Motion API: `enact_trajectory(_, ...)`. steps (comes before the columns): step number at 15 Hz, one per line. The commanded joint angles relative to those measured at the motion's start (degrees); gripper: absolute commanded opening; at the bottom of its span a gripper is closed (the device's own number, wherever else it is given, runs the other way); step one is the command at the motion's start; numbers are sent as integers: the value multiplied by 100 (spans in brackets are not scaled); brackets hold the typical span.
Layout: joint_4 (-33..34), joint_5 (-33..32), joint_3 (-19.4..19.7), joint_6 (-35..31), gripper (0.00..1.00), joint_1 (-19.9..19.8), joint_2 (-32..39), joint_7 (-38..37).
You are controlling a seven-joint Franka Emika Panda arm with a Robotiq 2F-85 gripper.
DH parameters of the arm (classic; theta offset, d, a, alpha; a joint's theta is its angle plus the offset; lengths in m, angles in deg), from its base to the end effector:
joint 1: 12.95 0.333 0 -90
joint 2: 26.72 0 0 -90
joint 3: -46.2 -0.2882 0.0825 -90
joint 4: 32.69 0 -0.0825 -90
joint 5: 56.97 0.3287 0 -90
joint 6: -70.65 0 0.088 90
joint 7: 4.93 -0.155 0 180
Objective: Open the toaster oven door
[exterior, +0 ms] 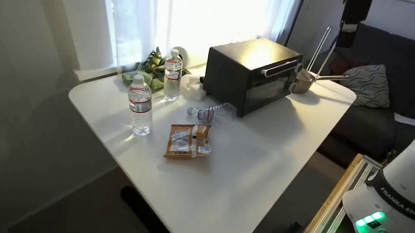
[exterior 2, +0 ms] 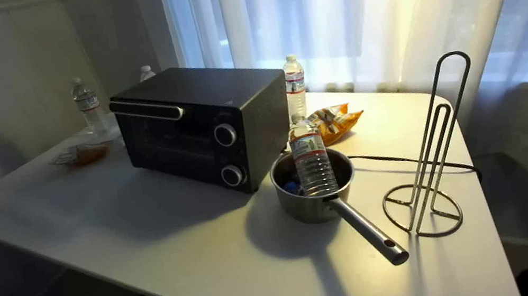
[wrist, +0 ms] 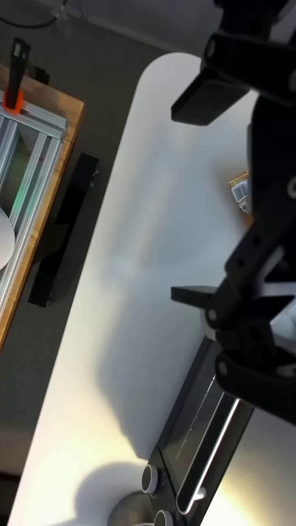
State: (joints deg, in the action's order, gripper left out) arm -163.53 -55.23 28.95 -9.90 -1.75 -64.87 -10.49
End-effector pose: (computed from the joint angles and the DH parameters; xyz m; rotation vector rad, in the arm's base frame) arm 0.2355 0.1490 0.4977 2.8835 0.4619 -0.2719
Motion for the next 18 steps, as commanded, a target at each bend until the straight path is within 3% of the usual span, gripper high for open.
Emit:
enact_trajectory(1,14,-27,51,10,100,74,22,-40)
enact_trajectory(7,14,-27,51,10,100,74,22,-40)
enact_trajectory(9,-50,-177,107,-44,100,-95,70,-203)
enact_trajectory(14,-556,-488,784,-258,100,-639,82,-281)
enact_trajectory(18,-1020,-827,1339,-1124,100,-1289,223,-527)
